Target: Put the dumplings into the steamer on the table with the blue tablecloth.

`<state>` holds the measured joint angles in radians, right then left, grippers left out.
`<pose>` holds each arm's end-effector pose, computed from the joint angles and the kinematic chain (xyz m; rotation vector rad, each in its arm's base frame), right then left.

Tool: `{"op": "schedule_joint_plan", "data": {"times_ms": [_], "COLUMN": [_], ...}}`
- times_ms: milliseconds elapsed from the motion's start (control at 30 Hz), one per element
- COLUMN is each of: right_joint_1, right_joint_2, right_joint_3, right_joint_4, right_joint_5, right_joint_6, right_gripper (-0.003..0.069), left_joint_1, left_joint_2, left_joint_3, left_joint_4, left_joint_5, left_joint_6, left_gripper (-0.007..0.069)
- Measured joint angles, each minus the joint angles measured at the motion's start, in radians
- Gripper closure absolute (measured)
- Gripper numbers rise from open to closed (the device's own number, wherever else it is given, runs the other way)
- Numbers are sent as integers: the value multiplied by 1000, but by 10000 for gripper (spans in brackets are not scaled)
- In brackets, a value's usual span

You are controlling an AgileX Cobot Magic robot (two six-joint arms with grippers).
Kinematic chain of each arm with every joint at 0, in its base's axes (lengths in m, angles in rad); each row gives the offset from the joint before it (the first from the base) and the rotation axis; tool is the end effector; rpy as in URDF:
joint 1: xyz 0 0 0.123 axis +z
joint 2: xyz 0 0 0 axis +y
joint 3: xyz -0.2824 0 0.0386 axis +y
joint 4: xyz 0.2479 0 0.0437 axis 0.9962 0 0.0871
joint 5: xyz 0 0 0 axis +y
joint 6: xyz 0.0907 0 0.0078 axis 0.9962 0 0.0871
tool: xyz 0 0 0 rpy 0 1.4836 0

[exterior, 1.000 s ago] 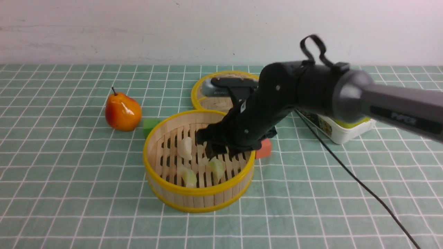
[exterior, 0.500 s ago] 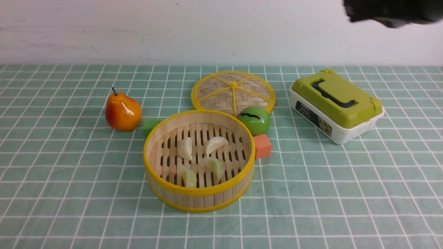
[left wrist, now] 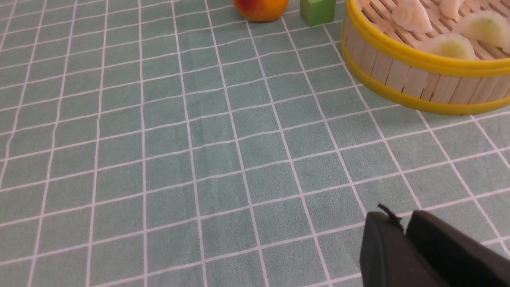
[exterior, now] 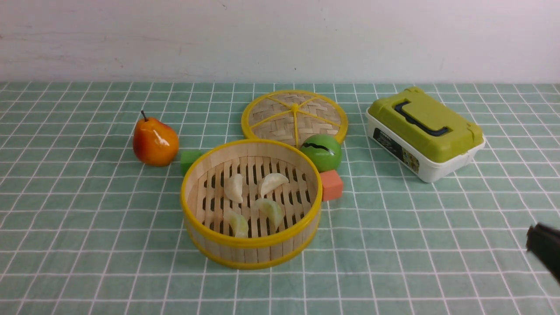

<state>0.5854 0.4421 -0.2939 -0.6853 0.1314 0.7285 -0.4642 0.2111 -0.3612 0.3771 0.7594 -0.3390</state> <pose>0.0896 0.0502 0.2705 -0.4052 1.7018 0.3928 0.0536 -0.0010 0.2590 0.2542 2.0242 -0.0641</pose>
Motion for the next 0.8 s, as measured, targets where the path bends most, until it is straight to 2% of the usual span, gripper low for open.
{"op": "schedule_joint_plan", "data": {"times_ms": [100,200,333,533,600,633,700,800], "right_joint_1": [0,0,0,-25,-75,-151,-231,-339], "right_joint_2": [-88,-151,-245,-374,-430,-448,-452,-452], "right_joint_3": [129,184,202,255,293,313,321,321], "right_joint_4": [-103,-129,-139,-176,-159,-92,5,166], "right_joint_5": [-83,-73,39,119,119,109,91,62], "right_joint_6": [73,128,236,257,257,257,244,117], "right_gripper": [670,670,670,670,669,669,669,669], "left_joint_1": [0,0,0,0,0,0,0,0], "left_joint_2": [0,0,0,0,0,0,0,0], "left_joint_3": [0,0,0,0,0,0,0,0], "left_joint_4": [0,0,0,0,0,0,0,1], "left_joint_5": [0,0,0,0,0,0,1,1], "left_joint_6": [0,0,0,0,0,0,0,0], "left_gripper": [547,544,539,533,533,533,532,528]}}
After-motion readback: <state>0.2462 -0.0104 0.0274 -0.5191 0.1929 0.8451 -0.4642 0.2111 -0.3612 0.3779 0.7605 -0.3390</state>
